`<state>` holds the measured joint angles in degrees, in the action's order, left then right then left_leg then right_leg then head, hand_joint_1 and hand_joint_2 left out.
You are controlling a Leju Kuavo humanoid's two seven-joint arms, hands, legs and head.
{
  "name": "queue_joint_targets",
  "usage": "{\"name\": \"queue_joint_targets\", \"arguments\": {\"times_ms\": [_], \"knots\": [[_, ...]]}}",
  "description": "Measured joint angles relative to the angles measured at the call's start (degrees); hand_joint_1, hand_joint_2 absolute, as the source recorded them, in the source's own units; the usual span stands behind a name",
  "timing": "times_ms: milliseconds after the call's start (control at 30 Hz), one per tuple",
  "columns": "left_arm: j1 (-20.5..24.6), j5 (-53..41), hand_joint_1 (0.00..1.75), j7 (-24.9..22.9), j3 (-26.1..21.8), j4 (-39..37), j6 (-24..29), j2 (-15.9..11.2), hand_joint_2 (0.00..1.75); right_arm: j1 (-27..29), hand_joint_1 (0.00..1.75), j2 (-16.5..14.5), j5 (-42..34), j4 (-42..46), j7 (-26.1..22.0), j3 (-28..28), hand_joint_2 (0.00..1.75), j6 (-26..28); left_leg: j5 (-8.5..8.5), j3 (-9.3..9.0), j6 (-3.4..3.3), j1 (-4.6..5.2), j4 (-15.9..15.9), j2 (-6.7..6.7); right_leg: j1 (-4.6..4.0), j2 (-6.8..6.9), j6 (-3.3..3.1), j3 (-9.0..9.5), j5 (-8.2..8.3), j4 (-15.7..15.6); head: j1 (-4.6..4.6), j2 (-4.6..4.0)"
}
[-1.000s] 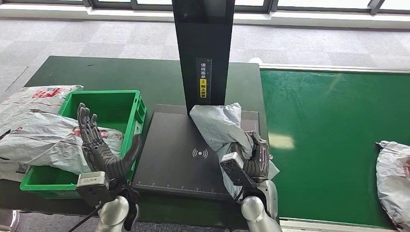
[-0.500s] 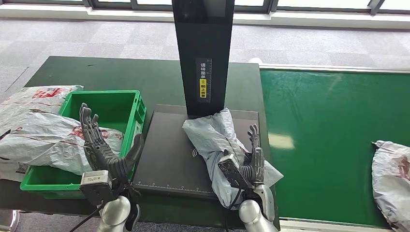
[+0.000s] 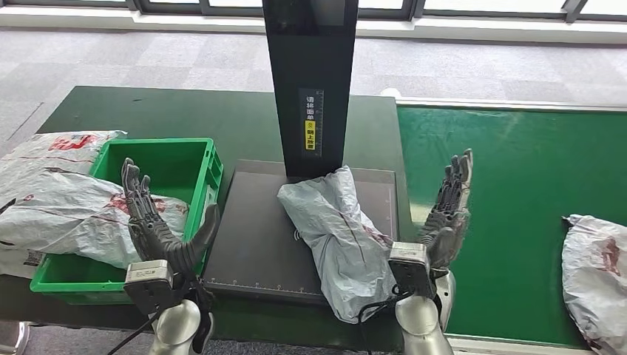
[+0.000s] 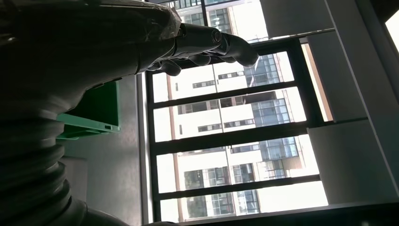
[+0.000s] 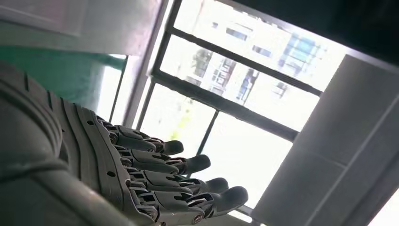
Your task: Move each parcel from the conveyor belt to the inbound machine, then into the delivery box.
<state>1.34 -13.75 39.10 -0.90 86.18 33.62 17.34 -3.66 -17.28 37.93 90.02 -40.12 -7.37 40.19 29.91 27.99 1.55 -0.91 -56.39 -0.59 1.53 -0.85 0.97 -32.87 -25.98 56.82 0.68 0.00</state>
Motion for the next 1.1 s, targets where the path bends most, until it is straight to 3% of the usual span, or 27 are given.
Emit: {"name": "queue_joint_targets", "arguments": {"times_ms": [167,300,467,667,1100], "knots": [[0.18,-3.04,0.00,-1.21,0.03,-0.95,-1.02,-0.01,1.75,1.89,0.00,0.22,-0.57,12.91,-0.05,1.16,0.00,-0.03,0.02,-0.02,-0.02,0.02,-0.01,0.08,0.01,-0.05,0.00,-0.02,0.00,-0.02,-0.01,0.00],[0.47,-5.38,0.00,-2.38,0.59,-2.31,-1.80,-0.01,1.75,2.79,0.00,0.25,-1.04,19.54,-0.03,2.04,1.75,-0.05,0.04,-0.06,-0.03,0.02,-0.01,0.20,0.01,-0.13,0.01,-0.02,0.01,-0.02,-0.01,0.00],[1.94,-12.17,0.00,-7.51,2.87,-7.23,-7.16,-0.15,1.75,3.35,0.00,0.25,-1.65,23.48,0.03,2.66,1.75,-0.09,0.04,-0.14,-0.03,0.04,-0.01,0.22,0.02,-0.16,0.01,0.02,0.02,-0.03,-0.01,0.00],[6.38,-16.82,0.00,-10.80,8.24,-20.86,-16.66,-0.15,1.75,3.39,0.00,0.25,-1.71,24.12,0.08,2.70,1.75,-0.15,0.05,-0.19,-0.03,0.06,-0.02,0.38,0.04,-0.30,0.01,0.00,0.09,-0.03,0.01,0.00],[15.28,-13.39,0.00,-12.66,18.23,-39.45,-17.36,1.15,1.75,3.37,0.00,0.25,-1.63,24.10,0.10,2.70,1.75,-0.17,0.04,-0.15,-0.03,0.05,-0.02,0.34,0.04,-0.29,0.01,0.03,0.10,-0.02,0.01,0.00]]}}
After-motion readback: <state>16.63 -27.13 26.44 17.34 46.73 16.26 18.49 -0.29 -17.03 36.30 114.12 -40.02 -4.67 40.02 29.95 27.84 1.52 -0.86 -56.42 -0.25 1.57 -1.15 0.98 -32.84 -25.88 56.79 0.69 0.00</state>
